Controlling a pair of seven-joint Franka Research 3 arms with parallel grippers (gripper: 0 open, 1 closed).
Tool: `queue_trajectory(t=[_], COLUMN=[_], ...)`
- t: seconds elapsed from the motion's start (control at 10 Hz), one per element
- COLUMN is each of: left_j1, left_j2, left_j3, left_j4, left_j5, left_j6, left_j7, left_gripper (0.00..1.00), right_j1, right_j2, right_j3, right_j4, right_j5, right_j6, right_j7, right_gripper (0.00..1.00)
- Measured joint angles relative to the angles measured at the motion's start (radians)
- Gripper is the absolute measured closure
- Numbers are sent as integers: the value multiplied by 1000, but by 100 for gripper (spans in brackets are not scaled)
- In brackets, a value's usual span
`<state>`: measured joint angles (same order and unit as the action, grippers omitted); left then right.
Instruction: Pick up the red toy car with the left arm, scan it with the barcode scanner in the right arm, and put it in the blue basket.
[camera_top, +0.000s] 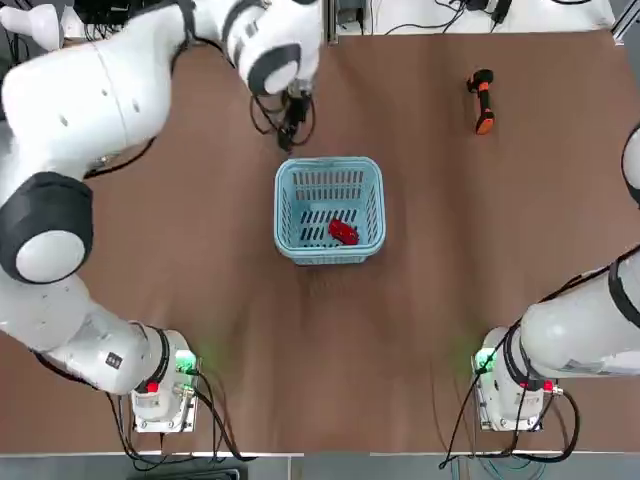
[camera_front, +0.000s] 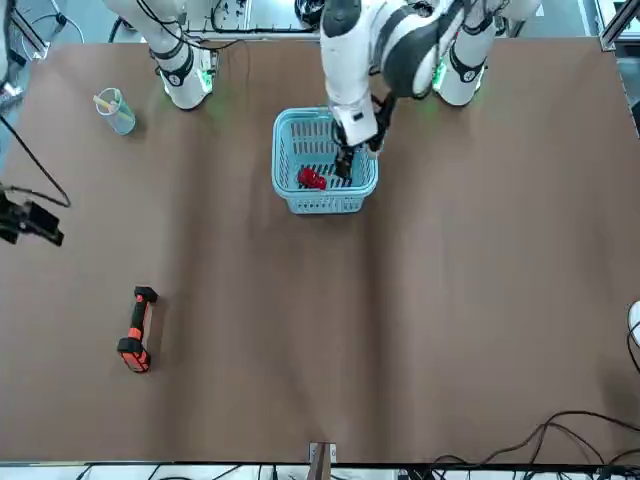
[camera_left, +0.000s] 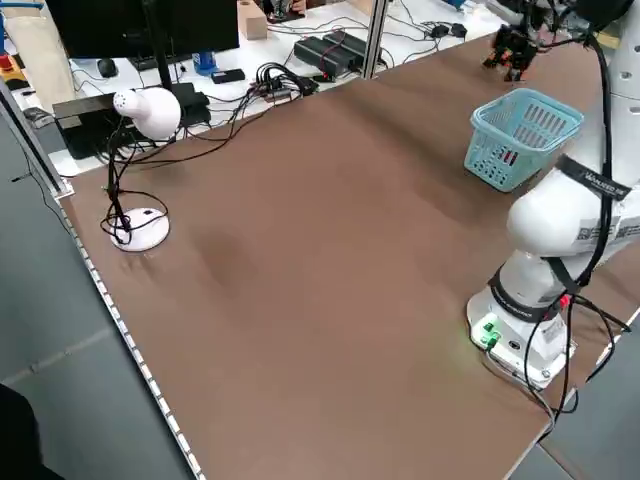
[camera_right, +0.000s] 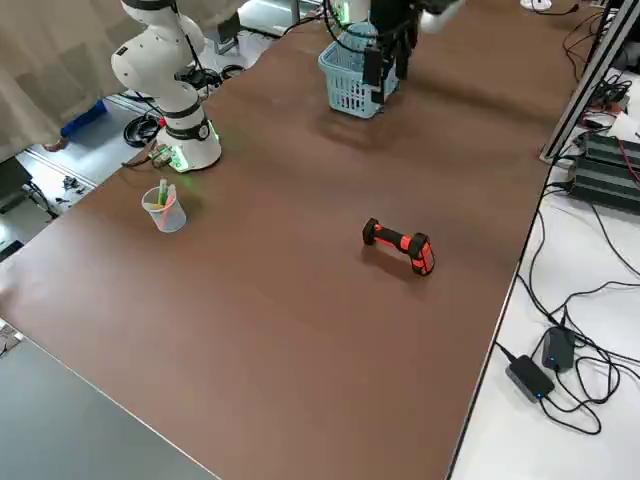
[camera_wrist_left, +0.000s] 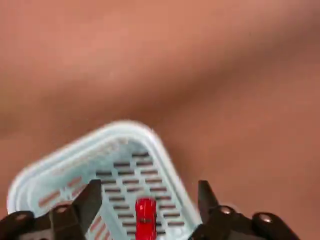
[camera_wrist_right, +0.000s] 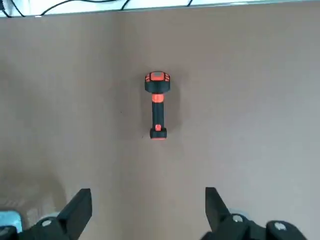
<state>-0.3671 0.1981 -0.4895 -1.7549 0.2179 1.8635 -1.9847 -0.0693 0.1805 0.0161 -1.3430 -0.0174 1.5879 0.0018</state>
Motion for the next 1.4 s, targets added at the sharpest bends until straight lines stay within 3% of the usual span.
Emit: queue_trajectory(t=[0.2,0.5,0.7,0.9,1.4], left_j1=[108,309,418,421,353], left_j2=[-38,-124,-172,-191,-202], left_j3=[0,2,19,93,363], left_j4=[1,2,5,33,195], left_j5=[-5,-69,-117,-148,-231], left_j6=[-2,-3,-3,-20,-280], left_j7=[192,559,821,1036,1600], left_gripper=[3,1,0,0,0], right_j1=[0,-19,-25,-23,-21], right_j2=[-37,-58,-59,-71,-89], right_j3=[0,-8,-8,-3,4], right_j4=[-1,-5,-9,-10,-16], right_j5=[0,0,0,5,21], right_j6=[-64,-165,-171,-169,-160], right_j7=[1,3,3,3,31], right_gripper=[0,0,0,0,0])
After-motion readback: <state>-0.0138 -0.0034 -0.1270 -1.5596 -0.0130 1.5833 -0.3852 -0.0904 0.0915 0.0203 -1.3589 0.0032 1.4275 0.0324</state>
